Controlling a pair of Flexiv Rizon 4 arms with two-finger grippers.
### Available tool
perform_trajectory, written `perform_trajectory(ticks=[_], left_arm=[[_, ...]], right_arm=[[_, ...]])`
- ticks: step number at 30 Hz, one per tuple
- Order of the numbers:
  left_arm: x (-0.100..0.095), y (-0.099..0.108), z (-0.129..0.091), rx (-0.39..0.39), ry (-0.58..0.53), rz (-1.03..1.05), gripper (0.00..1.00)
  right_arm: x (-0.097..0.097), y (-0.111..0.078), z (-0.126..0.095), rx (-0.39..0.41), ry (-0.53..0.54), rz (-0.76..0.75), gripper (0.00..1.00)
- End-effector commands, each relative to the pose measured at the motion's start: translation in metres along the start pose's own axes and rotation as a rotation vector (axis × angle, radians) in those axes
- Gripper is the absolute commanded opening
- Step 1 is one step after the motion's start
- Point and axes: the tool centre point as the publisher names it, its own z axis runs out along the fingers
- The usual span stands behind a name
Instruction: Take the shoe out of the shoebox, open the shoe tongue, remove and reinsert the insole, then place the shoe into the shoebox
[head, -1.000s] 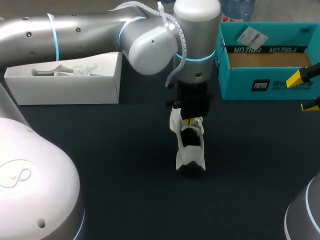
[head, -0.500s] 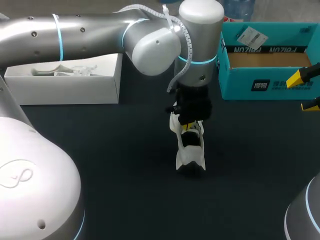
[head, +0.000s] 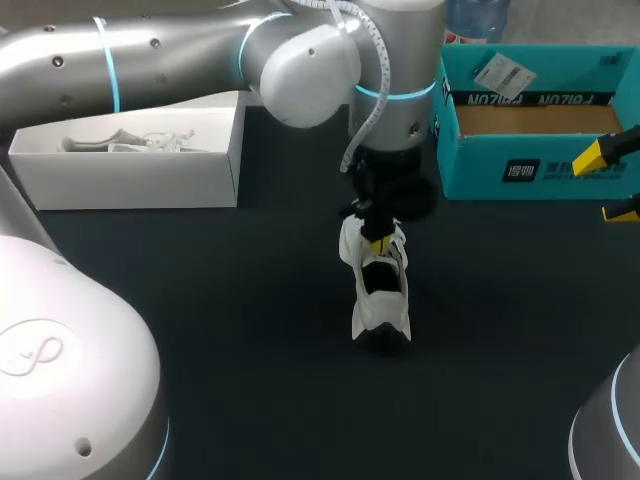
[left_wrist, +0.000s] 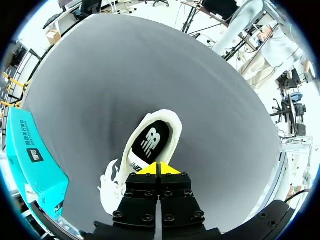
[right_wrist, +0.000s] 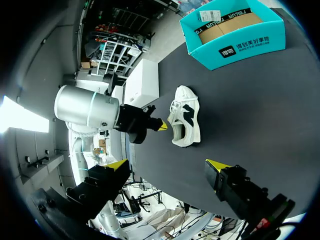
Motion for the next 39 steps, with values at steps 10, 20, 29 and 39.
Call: perform_trajectory(ticks=[10, 20, 29, 39], left_arm=[[-0.007, 0.009, -0.002, 0.021, 0.015, 0.002, 0.00], [0.014, -0.007, -0.004, 0.033, -0.152, -0.789, 0.00], [0.017, -0.005, 0.000, -0.013, -0.164, -0.912, 0.00], [0.022, -0.019, 0.008, -0.004, -0.176, -0.957, 0.00]], right_arm=[[0.000, 0.000, 0.000, 0.000, -0.001, 0.001, 1.00], [0.000, 0.000, 0.000, 0.000, -0.001, 0.001, 1.00], [0.000, 0.000, 0.000, 0.000, -0.001, 0.001, 1.00], [0.000, 0.000, 0.000, 0.000, -0.001, 0.001, 1.00]])
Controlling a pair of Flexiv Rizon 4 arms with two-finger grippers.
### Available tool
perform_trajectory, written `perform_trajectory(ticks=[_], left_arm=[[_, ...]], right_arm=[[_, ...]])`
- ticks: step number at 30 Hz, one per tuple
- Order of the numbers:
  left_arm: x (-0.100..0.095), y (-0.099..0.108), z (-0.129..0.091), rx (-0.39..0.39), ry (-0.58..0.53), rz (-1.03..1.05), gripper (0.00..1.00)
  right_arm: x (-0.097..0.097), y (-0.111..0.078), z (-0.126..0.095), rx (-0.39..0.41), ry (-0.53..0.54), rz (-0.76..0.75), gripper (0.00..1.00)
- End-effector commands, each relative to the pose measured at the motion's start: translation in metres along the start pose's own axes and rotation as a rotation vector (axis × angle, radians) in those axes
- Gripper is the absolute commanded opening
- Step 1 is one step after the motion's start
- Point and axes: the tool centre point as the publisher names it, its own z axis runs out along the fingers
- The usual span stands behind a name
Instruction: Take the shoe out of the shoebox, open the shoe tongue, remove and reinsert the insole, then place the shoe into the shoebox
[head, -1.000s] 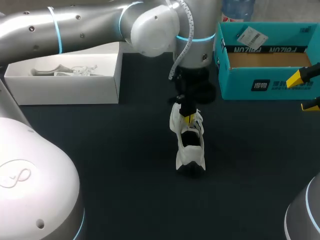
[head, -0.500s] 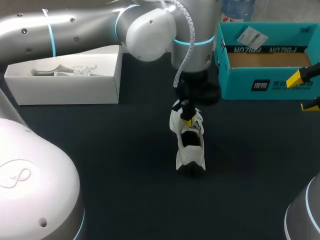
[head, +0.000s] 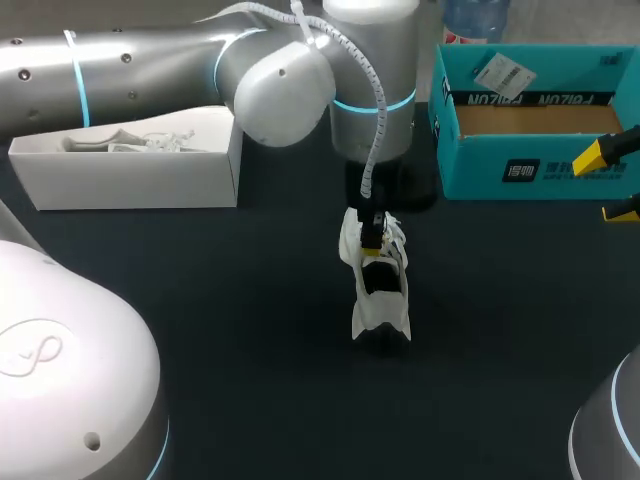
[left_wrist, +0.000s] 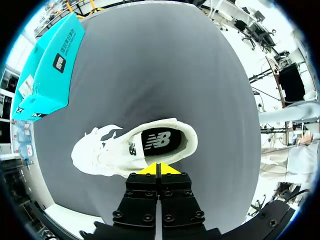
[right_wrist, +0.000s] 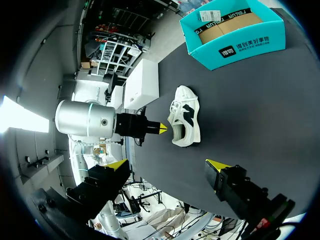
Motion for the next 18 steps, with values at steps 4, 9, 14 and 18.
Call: perform_trajectory(ticks=[4, 9, 14, 18], left_arm=[[0.016, -0.001, 0.000, 0.028, -0.040, -0.143, 0.00], [0.022, 0.000, -0.001, 0.016, -0.020, -0.075, 1.00], [0.030, -0.003, 0.004, 0.001, -0.011, -0.026, 1.00], [0.039, -0.010, 0.008, 0.013, 0.019, -0.036, 1.00]], right_arm=[[0.000, 0.000, 0.000, 0.000, -0.001, 0.001, 1.00], [0.000, 0.000, 0.000, 0.000, -0.001, 0.001, 1.00], [0.000, 0.000, 0.000, 0.000, -0.001, 0.001, 1.00], [0.000, 0.000, 0.000, 0.000, -0.001, 0.001, 1.00]])
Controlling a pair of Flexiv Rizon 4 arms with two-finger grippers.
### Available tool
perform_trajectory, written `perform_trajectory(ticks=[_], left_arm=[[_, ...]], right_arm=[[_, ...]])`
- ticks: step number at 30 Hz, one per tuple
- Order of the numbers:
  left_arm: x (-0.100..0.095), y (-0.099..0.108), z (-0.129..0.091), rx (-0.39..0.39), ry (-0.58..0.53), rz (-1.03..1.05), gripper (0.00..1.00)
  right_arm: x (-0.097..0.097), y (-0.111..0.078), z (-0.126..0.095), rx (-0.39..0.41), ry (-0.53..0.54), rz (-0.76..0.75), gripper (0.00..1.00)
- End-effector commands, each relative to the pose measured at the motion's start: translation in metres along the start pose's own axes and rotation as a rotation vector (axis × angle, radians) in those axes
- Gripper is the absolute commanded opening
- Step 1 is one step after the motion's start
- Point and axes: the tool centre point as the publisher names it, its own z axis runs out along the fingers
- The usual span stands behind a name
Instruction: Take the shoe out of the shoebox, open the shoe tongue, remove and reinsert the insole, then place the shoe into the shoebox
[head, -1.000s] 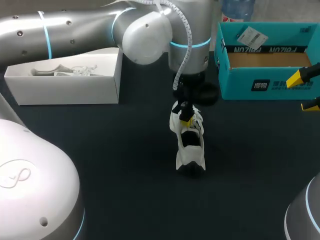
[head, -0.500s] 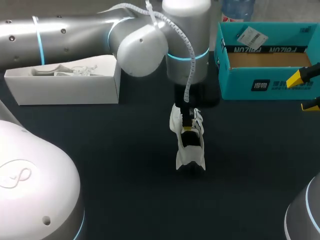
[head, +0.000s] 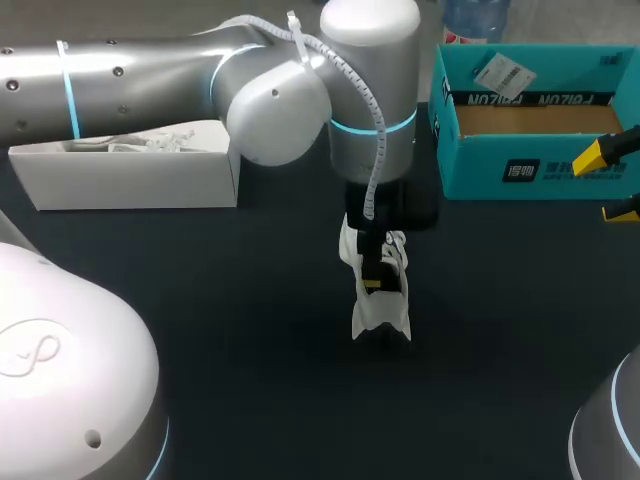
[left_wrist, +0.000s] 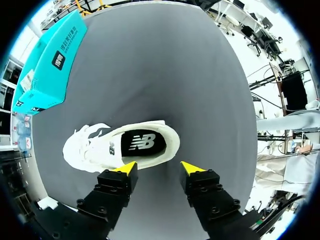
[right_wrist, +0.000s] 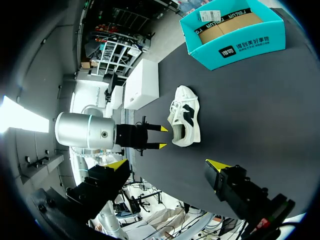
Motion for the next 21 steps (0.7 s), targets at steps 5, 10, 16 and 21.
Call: perform_trajectory(ticks=[5, 10, 16, 21], left_arm=[[0.021, -0.016, 0.015, 0.025, 0.065, 0.024, 1.00], [0.026, -0.026, 0.034, 0.016, 0.044, 0.052, 1.00], [0.028, -0.028, 0.052, 0.012, 0.031, 0.041, 1.00], [0.025, -0.022, 0.064, 0.017, 0.005, -0.011, 1.00]], right_arm=[[0.000, 0.000, 0.000, 0.000, -0.001, 0.001, 1.00], [0.000, 0.000, 0.000, 0.000, -0.001, 0.001, 1.00], [0.000, 0.000, 0.000, 0.000, -0.001, 0.001, 1.00], [0.000, 0.000, 0.000, 0.000, -0.001, 0.001, 1.00]])
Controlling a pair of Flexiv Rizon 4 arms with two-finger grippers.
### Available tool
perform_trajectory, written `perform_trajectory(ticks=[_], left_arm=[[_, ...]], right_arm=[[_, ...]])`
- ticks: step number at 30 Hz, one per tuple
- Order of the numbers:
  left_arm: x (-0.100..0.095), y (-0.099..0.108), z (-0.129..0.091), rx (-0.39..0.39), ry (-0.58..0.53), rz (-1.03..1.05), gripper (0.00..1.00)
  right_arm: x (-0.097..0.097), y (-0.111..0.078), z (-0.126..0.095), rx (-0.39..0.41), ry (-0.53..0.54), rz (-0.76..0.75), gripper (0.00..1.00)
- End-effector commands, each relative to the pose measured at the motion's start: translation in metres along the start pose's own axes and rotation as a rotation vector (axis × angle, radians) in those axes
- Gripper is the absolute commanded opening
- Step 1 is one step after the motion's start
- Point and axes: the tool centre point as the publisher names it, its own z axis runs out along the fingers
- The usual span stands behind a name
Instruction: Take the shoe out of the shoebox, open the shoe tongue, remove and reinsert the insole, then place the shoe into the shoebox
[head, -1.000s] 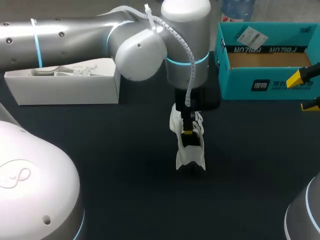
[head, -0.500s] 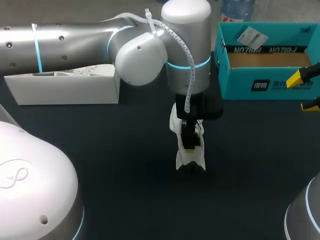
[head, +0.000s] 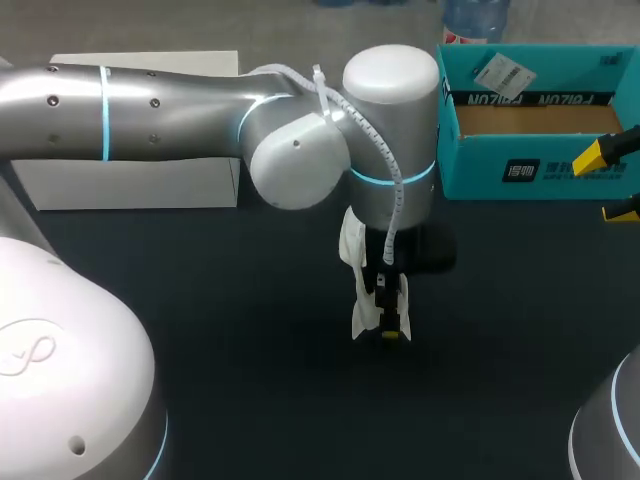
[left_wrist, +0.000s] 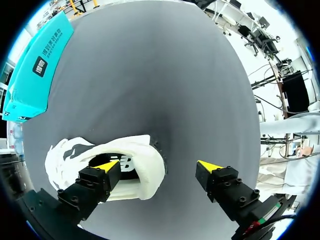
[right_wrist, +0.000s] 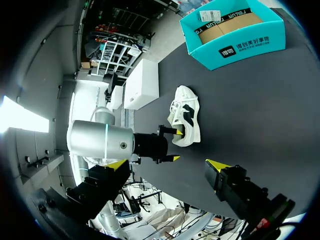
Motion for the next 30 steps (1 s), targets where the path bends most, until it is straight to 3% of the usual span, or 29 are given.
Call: perform_trajectory(ticks=[1, 24, 26, 28, 29, 30], left_arm=[[-0.002, 0.004, 0.012, 0.001, -0.010, -0.014, 1.00], [-0.004, 0.005, 0.047, -0.030, -0.009, -0.086, 0.99], [-0.005, 0.005, 0.049, -0.034, -0.016, -0.092, 0.89], [-0.005, 0.005, 0.051, -0.039, -0.016, -0.097, 0.73], [-0.005, 0.005, 0.052, -0.041, -0.014, -0.100, 0.52], [-0.005, 0.005, 0.053, -0.044, -0.011, -0.102, 0.41]], right_arm=[[0.000, 0.000, 0.000, 0.000, -0.001, 0.001, 1.00], [0.000, 0.000, 0.000, 0.000, -0.001, 0.001, 1.00], [0.000, 0.000, 0.000, 0.000, -0.001, 0.001, 1.00], [0.000, 0.000, 0.000, 0.000, -0.001, 0.001, 1.00], [0.000, 0.000, 0.000, 0.000, -0.001, 0.001, 1.00], [0.000, 0.000, 0.000, 0.000, -0.001, 0.001, 1.00]])
